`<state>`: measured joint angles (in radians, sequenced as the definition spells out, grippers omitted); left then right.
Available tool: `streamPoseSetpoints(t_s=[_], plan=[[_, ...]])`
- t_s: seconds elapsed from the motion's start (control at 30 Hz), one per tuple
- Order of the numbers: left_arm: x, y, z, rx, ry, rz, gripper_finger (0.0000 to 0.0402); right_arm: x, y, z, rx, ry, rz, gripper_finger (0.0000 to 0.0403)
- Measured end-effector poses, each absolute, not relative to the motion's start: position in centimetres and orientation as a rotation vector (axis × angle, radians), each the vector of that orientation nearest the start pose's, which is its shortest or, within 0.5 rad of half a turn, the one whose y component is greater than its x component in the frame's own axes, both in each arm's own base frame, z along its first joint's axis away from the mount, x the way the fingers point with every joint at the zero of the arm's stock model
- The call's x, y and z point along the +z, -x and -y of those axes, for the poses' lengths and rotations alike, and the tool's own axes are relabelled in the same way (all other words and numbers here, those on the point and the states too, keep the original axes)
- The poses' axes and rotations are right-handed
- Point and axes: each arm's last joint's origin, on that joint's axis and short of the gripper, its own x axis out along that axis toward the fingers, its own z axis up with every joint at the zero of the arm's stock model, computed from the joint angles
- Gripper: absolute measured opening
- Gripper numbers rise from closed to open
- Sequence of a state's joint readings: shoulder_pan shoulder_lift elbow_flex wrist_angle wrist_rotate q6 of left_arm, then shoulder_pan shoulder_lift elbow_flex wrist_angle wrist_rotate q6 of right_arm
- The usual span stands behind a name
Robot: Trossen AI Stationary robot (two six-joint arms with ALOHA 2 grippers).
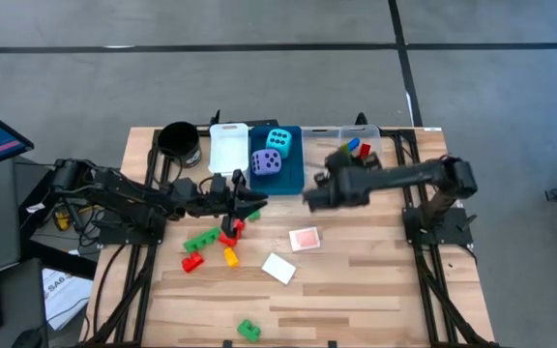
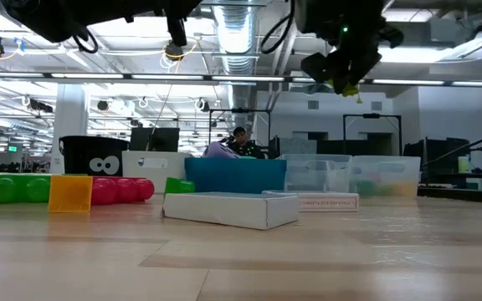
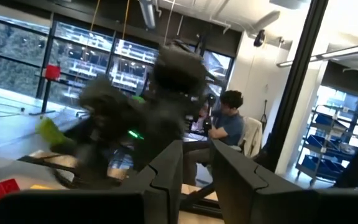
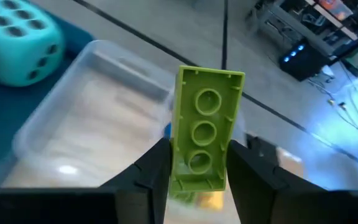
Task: Pick & Place Toys
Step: Put the left small yellow and green game piece into the right transparent bin
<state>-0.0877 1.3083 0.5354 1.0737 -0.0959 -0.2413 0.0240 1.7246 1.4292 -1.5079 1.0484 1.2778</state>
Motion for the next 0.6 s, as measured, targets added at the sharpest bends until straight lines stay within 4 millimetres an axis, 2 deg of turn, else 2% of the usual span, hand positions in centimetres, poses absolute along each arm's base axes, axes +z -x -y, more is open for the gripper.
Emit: streamPoseSetpoints(t_s=[0.2,0.3,0.47,0.6], plan=[[25.9,-26.0,2.4,-0.043,0.269,0.299,0.0076,28.9,-28.8,7.3,-1.428,-0.008,-0.895,0.0133],[25.9,-26.0,2.7,-0.055,0.273,0.294,0.0076,29.2,-28.7,9.8,-1.378,-0.048,-0.961,0.0133],[25.7,-25.9,3.5,-0.083,0.276,0.274,0.0076,28.8,-27.7,13.3,-1.327,-0.135,-1.082,0.0133],[25.5,-25.9,4.1,-0.104,0.277,0.25,0.0076,27.1,-26.5,15.2,-1.334,-0.186,-1.152,0.0133]])
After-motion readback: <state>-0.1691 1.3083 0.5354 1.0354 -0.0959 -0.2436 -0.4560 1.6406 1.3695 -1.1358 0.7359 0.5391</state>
